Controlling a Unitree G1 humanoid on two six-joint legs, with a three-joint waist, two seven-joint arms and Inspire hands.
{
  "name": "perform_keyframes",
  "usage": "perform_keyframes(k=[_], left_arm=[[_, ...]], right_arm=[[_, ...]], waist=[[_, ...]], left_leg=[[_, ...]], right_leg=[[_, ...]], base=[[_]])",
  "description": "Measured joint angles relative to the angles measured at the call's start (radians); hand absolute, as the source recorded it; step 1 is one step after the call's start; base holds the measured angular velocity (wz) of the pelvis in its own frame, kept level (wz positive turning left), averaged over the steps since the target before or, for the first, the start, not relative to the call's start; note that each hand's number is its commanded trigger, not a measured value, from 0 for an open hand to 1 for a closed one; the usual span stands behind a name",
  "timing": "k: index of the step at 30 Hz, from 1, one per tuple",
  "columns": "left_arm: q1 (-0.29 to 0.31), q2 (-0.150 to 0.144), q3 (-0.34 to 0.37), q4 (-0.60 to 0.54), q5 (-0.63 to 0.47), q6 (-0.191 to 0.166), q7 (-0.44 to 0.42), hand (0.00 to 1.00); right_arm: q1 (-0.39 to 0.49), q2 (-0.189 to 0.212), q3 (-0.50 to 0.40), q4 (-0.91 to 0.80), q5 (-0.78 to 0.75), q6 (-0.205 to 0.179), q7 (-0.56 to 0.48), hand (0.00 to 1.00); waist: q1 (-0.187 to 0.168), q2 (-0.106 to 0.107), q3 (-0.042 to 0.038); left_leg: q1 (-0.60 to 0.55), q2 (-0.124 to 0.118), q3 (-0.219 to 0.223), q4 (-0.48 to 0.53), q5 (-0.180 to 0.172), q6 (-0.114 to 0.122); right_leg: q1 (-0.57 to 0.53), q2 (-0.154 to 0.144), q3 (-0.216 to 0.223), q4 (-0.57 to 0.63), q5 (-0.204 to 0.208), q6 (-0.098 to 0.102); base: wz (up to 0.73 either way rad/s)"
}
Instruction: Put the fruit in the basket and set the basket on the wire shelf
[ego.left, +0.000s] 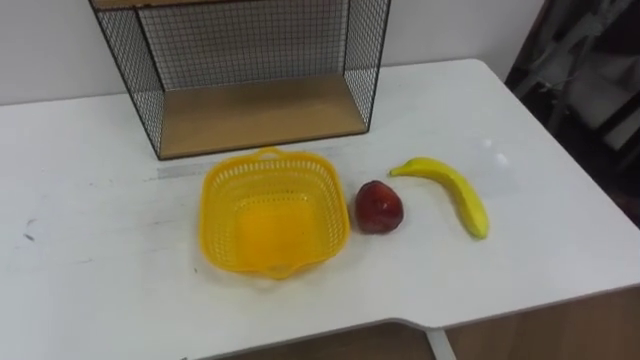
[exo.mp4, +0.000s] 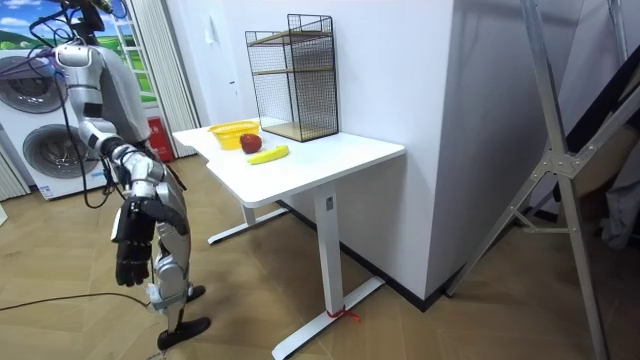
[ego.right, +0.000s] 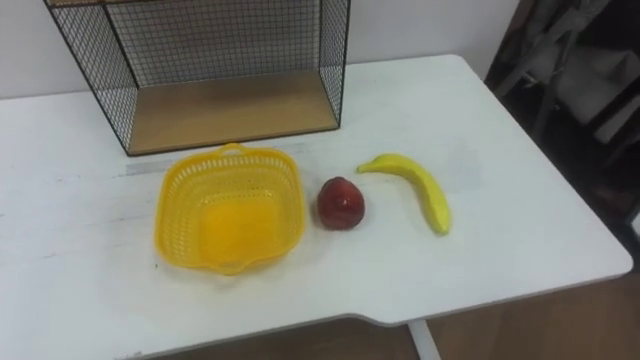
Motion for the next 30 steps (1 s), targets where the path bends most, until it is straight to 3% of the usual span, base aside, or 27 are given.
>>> perform_keyframes(k=[4,10,17,21,30], left_arm=[[-0.007,0.001,-0.006,-0.017,0.007,-0.003,0.0,0.0],[-0.009,0.001,-0.011,-0.02,0.013,-0.016,0.001,0.0],[-0.012,0.012,-0.086,-0.009,0.019,-0.023,0.003,0.0],[-0.021,0.013,-0.137,-0.006,0.019,-0.023,0.003,0.0],[-0.029,0.012,-0.136,0.019,0.02,-0.03,0.003,0.0]], right_arm=[[-0.01,-0.012,0.009,-0.121,-0.136,-0.013,-0.089,0.0],[-0.007,-0.026,0.034,-0.325,-0.558,-0.016,-0.144,0.0],[0.008,-0.033,0.189,-0.546,-0.92,-0.016,-0.137,0.0],[0.011,-0.037,0.262,-0.572,-1.021,-0.016,-0.09,0.0],[0.018,-0.04,0.363,-0.569,-1.074,-0.014,0.122,0.0]], waist=[[0.005,-0.002,0.001],[0.015,0.0,0.0028],[0.041,0.004,0.0045],[0.063,0.009,0.0025],[0.085,0.025,0.0073]], left_leg=[[-0.004,0.0,0.0,-0.002,0.0,0.0],[-0.018,0.001,-0.004,-0.005,0.0,0.0],[-0.011,0.002,0.002,-0.007,0.0,0.0],[-0.007,0.003,0.0,-0.007,0.0,0.0],[0.0,0.005,0.002,-0.006,0.001,0.001]], right_leg=[[-0.003,0.0,0.0,0.001,0.002,-0.001],[-0.018,0.001,-0.003,0.0,0.004,-0.001],[-0.018,0.002,0.002,0.001,0.006,-0.002],[-0.013,0.001,0.0,0.0,0.009,-0.001],[-0.011,0.001,0.004,0.0,0.015,-0.001]], base=[[0.0],[0.0],[-0.03],[0.0],[-0.03]])
